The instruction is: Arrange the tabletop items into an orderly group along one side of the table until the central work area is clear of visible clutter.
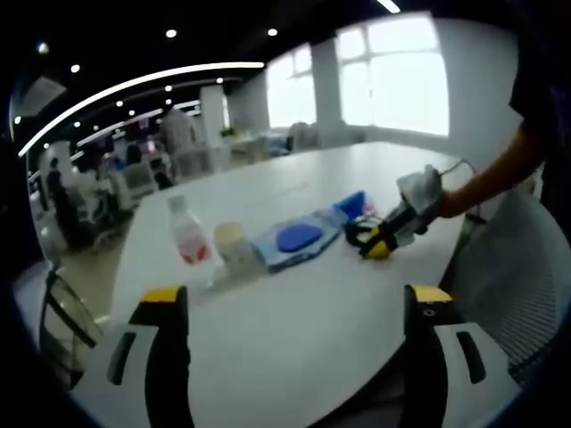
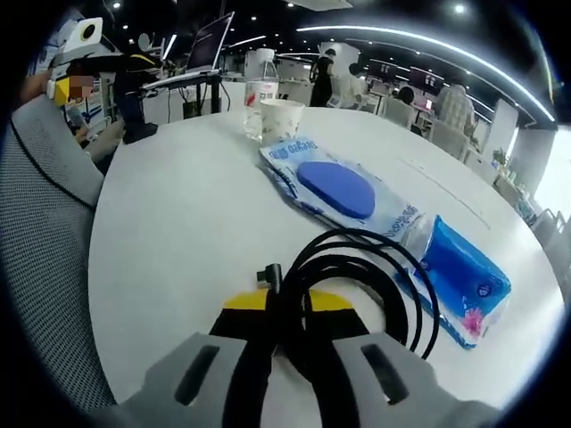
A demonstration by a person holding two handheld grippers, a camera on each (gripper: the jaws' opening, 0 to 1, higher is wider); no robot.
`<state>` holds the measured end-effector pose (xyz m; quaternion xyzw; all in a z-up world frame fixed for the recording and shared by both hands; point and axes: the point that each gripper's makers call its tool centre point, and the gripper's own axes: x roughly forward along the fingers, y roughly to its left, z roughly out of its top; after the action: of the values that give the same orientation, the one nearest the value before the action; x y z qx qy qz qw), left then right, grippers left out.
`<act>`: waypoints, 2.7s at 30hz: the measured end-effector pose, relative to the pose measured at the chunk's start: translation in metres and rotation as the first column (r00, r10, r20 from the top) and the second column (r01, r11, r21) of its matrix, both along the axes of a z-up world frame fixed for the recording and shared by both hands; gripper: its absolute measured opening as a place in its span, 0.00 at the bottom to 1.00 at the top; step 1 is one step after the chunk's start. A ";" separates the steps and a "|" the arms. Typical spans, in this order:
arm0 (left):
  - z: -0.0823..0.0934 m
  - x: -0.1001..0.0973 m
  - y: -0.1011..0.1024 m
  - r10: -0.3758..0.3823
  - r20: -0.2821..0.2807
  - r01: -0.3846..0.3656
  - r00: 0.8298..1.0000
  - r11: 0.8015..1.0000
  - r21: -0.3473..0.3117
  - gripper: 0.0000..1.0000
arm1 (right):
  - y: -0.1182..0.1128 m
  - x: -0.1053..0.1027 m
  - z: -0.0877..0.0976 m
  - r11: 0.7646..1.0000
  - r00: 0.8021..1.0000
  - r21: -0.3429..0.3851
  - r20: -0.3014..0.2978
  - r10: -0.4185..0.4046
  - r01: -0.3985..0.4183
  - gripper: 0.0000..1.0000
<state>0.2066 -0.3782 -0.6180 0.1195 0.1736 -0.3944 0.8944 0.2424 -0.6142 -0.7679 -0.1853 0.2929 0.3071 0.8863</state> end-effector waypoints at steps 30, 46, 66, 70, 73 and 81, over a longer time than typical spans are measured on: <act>-0.005 0.002 0.002 -0.007 -0.022 0.007 1.000 1.000 -0.006 0.99 | -0.018 -0.020 0.053 0.980 0.987 0.123 0.032 -0.160 0.155 0.50; -0.006 0.003 0.005 0.001 -0.033 -0.002 0.999 1.000 -0.024 1.00 | -0.042 -0.044 0.086 0.948 0.959 0.187 0.074 -0.275 0.258 0.75; -0.004 0.001 0.004 0.007 -0.031 -0.008 0.999 1.000 -0.029 1.00 | -0.057 -0.075 0.112 0.896 0.917 0.257 0.078 -0.392 0.361 0.96; -0.004 0.001 0.004 0.006 -0.028 -0.007 1.000 1.000 -0.026 1.00 | -0.055 -0.082 0.116 0.898 0.914 0.248 0.092 -0.395 0.363 0.98; -0.004 0.001 0.005 0.006 -0.028 -0.007 1.000 1.000 -0.023 1.00 | -0.055 -0.087 0.119 0.894 0.911 0.254 0.089 -0.402 0.370 0.99; -0.006 0.002 0.012 0.031 -0.032 -0.032 0.999 0.999 -0.036 1.00 | -0.061 -0.091 0.120 0.889 0.900 0.237 0.099 -0.424 0.393 1.00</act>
<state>0.2086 -0.3664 -0.6241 0.0943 0.1823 -0.3851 0.8997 0.1511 -0.6753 -0.6479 -0.0463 0.2245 0.1281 0.9649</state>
